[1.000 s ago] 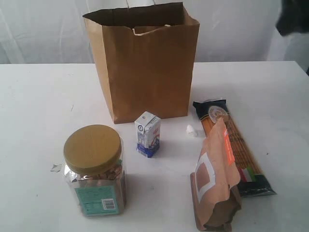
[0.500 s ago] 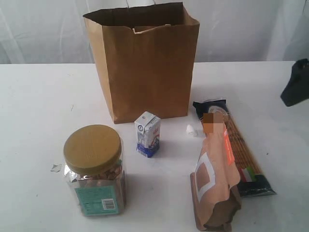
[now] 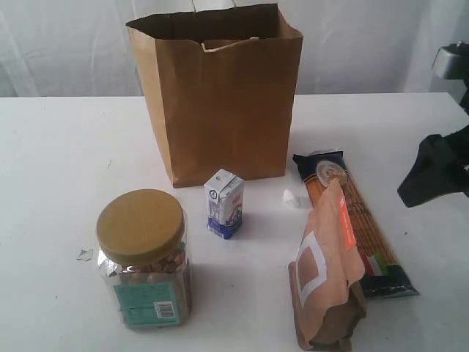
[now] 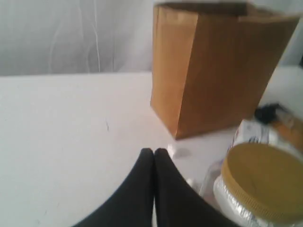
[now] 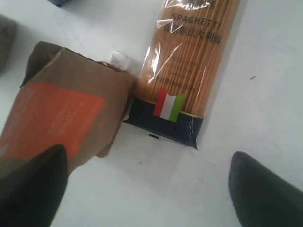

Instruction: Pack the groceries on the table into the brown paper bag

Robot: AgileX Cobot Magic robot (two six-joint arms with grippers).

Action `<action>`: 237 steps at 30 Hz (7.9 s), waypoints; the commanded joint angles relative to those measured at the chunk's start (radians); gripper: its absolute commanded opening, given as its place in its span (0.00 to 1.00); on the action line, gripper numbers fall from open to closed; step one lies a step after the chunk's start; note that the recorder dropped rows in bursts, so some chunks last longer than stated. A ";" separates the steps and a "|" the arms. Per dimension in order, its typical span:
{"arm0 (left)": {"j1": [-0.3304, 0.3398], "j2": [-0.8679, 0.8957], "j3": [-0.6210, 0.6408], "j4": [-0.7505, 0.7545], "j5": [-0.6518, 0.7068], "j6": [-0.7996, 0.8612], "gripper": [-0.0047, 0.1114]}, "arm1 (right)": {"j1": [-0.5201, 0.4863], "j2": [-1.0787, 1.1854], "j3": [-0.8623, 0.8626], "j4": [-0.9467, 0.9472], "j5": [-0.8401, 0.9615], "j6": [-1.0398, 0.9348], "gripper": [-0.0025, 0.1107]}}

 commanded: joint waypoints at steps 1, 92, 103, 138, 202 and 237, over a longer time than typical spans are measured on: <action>-0.004 0.340 -0.175 0.136 0.254 0.028 0.04 | -0.003 -0.004 0.010 0.013 -0.088 -0.004 0.26; -0.004 0.412 0.183 0.745 -0.302 -0.495 0.68 | 0.857 0.594 -0.042 0.973 -0.869 -0.550 0.02; -0.004 0.410 0.183 0.747 -0.513 -0.695 0.68 | 0.886 0.609 -0.044 0.980 -0.780 -0.547 0.02; -0.004 0.487 0.184 1.361 -0.623 -0.899 0.70 | 0.931 0.549 -0.112 0.934 -0.783 -0.555 0.02; -0.004 1.145 0.053 0.594 -0.957 -0.074 0.95 | 0.735 0.272 -0.112 0.448 -0.489 -0.139 0.02; -0.004 1.174 0.014 0.430 -0.850 0.018 0.95 | 0.735 0.272 -0.112 0.452 -0.391 -0.139 0.02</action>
